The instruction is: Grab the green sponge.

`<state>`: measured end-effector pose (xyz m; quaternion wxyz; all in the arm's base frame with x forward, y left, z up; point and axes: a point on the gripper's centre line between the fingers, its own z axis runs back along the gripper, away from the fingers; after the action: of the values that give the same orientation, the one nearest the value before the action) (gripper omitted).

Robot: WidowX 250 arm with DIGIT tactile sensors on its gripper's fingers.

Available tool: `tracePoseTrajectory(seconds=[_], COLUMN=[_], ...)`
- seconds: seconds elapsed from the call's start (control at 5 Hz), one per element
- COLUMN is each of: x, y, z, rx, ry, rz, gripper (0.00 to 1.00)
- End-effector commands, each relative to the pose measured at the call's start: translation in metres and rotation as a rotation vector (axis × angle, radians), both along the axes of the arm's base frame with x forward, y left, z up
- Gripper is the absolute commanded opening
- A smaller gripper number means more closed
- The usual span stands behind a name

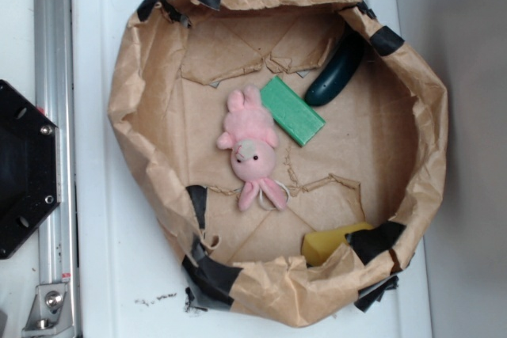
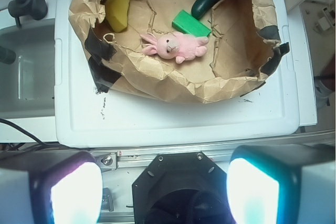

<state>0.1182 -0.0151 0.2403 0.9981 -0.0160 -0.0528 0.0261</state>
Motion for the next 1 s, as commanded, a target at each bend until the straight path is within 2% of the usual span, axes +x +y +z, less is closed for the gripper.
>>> tracePoseTrajectory(seconds=[0.0, 0.2, 0.4, 0.6, 0.8], x=[0.000, 0.042, 0.077, 0.101, 0.122], y=[0.000, 0.019, 0.027, 0.038, 0.039], z=[0.000, -0.035, -0.035, -0.049, -0.069], rx=[0.000, -0.170, -0.337, -0.418, -0.471], ry=[0.000, -0.039, -0.106, -0.135, -0.106], rz=[0.000, 0.109, 0.221, 0.298, 0.310], gripper=[1.00, 1.00, 1.00, 1.00, 1.00])
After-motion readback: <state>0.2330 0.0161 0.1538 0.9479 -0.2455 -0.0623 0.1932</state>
